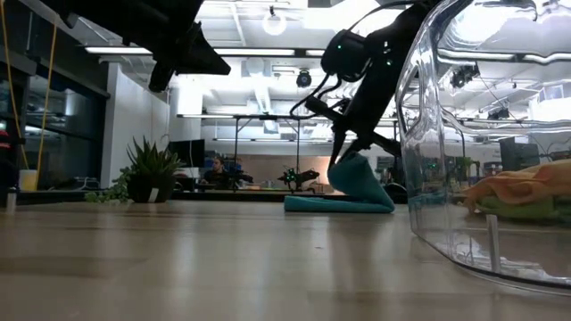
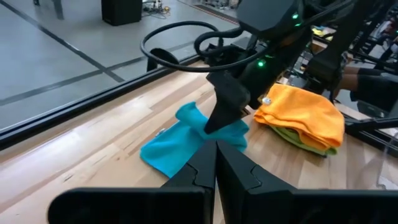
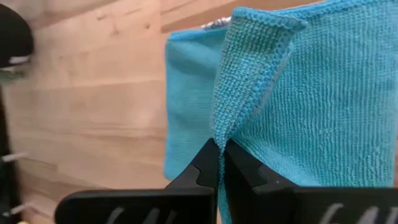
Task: Fold microfiber towels
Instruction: Fold the blue cloth, then stack the blue cloth on the orange cloth
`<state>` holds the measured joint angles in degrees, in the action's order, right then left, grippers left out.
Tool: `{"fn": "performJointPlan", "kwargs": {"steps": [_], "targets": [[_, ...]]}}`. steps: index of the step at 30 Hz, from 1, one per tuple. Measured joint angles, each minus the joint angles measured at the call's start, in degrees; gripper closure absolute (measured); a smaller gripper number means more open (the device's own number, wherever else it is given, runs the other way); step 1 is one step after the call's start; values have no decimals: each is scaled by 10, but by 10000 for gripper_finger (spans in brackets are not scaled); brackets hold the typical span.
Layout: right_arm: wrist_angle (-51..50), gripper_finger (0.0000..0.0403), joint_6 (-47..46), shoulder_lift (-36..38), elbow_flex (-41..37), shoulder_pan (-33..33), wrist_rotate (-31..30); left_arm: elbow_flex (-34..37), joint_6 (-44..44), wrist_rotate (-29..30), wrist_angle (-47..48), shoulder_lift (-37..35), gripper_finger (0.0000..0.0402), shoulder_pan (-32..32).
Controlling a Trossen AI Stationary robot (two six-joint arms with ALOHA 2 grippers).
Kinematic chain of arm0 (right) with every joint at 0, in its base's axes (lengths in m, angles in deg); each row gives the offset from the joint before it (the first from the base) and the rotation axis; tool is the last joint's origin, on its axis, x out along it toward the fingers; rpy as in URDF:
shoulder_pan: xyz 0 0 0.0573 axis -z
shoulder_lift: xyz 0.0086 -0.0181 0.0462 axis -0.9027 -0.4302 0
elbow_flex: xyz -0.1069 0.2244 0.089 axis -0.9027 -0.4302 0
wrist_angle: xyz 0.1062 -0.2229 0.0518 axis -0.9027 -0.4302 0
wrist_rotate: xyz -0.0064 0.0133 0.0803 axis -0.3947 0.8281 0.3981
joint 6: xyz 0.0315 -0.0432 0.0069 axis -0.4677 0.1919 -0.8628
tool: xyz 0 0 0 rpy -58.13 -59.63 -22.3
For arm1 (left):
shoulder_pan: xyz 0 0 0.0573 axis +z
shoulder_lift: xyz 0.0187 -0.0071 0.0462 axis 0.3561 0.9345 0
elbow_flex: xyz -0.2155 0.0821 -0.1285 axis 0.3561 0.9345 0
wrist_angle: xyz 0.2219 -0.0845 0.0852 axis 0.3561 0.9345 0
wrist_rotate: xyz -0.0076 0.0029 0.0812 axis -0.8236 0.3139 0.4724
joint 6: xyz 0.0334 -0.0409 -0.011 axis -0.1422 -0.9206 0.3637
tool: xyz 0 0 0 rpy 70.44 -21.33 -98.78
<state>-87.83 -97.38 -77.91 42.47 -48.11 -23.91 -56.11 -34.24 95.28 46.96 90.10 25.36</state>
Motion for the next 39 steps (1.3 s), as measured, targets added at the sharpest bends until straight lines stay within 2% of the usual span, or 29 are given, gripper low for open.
{"fn": "performJointPlan", "kwargs": {"steps": [6,12,18,23,25,28,34,36,39], "targets": [[13,382,-3,0,0,0,0,0,0,-14,0,0,401,15],[34,305,-10,0,-1,0,-14,0,0,-43,0,0,401,23],[153,222,-12,0,-1,0,1,0,0,-44,0,0,401,23],[198,185,41,15,-1,4,7,0,0,-44,0,0,401,23],[173,180,81,33,-1,8,7,0,0,-44,0,0,401,23],[82,179,123,65,-1,14,2,0,0,-44,0,0,401,23],[-162,179,175,100,-7,22,-34,0,-5,-44,0,0,401,23],[-172,179,187,100,-30,33,-21,0,-8,-44,0,0,401,23],[-114,179,187,100,-86,57,23,0,-24,-45,0,0,401,23]]}}
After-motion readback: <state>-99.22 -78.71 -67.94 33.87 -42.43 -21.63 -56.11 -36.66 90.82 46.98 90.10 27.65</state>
